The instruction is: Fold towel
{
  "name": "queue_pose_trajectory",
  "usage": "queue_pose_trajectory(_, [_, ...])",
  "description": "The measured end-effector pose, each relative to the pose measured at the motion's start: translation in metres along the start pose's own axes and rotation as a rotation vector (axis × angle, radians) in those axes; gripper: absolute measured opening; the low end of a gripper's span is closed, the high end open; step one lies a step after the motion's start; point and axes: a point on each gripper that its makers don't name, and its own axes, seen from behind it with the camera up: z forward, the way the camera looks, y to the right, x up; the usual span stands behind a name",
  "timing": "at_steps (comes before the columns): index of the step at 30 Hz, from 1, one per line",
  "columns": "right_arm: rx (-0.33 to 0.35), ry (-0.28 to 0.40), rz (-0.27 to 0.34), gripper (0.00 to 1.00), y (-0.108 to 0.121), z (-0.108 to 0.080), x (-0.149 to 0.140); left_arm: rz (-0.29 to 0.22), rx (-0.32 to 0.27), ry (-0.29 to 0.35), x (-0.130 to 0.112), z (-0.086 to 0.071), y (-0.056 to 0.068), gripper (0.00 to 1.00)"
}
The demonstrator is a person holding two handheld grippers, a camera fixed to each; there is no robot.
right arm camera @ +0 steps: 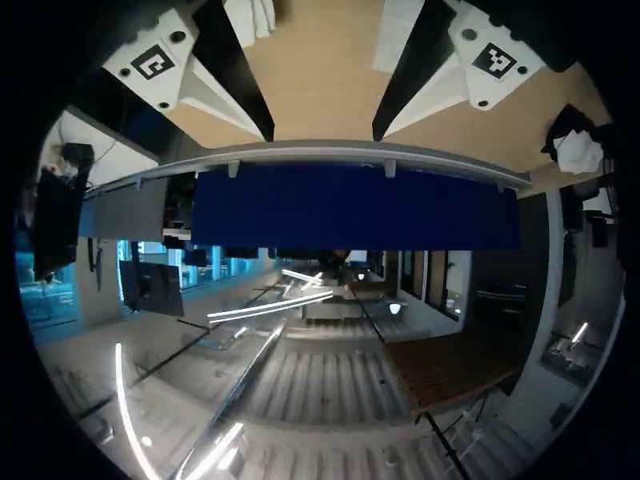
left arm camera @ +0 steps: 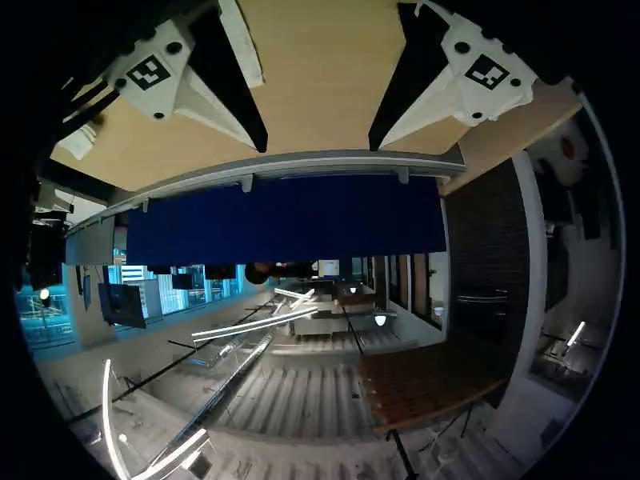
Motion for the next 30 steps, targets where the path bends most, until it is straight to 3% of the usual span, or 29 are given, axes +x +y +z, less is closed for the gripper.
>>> queue_pose_trajectory(6, [0.118,-0.093,-0.039,0.95,-0.023,0.0,-0.007,0.046,-0.094,-0.084,-0.011,0.001,0.02,0.94])
queue_pose_trajectory(15, [0.348,-0.297,-0.142,0.95,-0.069,-0.01,-0.038,0.113,-0.279,-0.2,-0.029,-0.005,0.059,0.94])
queue_pose_trajectory(22, [0.42,-0.357,-0.175,0.95,-0.08,-0.016,-0.052,0.144,-0.359,-0.252,-0.045,-0.012,0.073,0.94])
queue_pose_trajectory(30, [0.471,-0.42,-0.225,0.95,-0.088,-0.029,-0.08,0.19,-0.431,-0.327,-0.083,-0.02,0.092,0.94])
